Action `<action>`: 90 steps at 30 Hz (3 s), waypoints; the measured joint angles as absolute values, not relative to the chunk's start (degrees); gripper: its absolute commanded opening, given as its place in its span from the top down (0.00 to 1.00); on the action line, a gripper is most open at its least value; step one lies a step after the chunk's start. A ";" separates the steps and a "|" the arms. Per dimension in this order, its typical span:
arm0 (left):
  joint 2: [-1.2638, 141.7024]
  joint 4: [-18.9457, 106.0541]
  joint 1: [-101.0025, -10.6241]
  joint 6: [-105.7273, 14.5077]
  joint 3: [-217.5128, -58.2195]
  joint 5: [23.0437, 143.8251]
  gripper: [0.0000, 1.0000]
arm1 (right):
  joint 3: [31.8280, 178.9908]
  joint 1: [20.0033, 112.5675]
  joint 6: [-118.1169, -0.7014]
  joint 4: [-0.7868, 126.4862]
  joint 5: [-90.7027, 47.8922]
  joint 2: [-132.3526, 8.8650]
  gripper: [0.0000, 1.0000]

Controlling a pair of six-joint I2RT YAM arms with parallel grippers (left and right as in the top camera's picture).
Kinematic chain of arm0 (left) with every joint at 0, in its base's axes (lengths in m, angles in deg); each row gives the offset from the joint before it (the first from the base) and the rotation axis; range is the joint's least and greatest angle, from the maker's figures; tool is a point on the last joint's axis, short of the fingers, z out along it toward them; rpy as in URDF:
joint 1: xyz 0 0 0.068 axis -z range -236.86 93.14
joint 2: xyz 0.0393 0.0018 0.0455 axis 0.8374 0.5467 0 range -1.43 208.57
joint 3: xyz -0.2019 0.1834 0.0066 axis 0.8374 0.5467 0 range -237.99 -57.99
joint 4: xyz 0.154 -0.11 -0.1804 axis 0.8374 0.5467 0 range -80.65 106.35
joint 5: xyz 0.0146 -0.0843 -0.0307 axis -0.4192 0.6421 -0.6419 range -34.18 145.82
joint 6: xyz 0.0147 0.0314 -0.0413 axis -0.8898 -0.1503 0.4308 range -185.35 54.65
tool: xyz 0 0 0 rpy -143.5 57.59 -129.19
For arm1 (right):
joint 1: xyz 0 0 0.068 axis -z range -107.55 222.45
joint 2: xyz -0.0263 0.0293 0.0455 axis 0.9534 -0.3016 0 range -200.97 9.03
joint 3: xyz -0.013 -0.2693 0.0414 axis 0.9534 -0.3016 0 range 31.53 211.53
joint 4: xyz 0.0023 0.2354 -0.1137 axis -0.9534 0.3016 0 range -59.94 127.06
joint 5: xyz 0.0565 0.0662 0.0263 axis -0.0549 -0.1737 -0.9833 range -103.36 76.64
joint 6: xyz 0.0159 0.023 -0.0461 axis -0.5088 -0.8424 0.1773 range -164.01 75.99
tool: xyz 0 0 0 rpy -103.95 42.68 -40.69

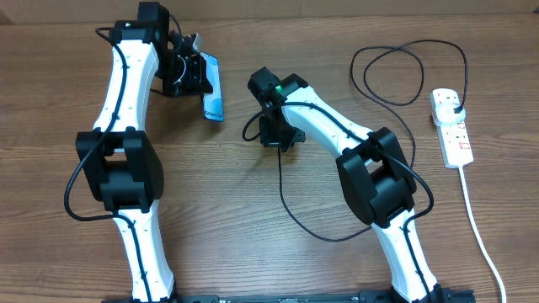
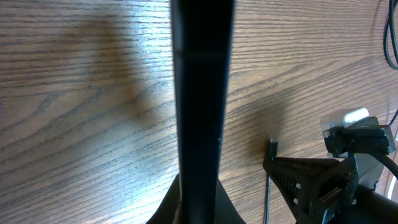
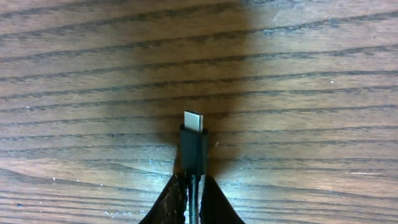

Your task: Plug charger to phone and switch on socket

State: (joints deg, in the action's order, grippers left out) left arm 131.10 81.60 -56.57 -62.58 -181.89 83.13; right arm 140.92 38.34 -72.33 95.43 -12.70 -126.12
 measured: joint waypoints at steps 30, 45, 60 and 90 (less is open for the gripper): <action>131.10 81.31 -56.57 -70.21 -181.89 88.37 0.96 | 141.40 41.47 -65.03 93.61 -21.90 -126.19 0.96; 131.06 65.44 -56.57 -74.32 -181.91 117.07 0.96 | 142.27 54.69 -36.28 99.78 -67.53 -126.19 0.96; 131.06 65.05 -56.57 -69.60 -181.91 113.95 0.96 | 142.21 53.71 -43.32 99.97 -49.48 -126.15 0.96; 131.06 66.82 -56.57 -62.23 -181.91 97.09 0.96 | 151.91 39.08 -69.53 93.74 -7.62 -125.62 0.53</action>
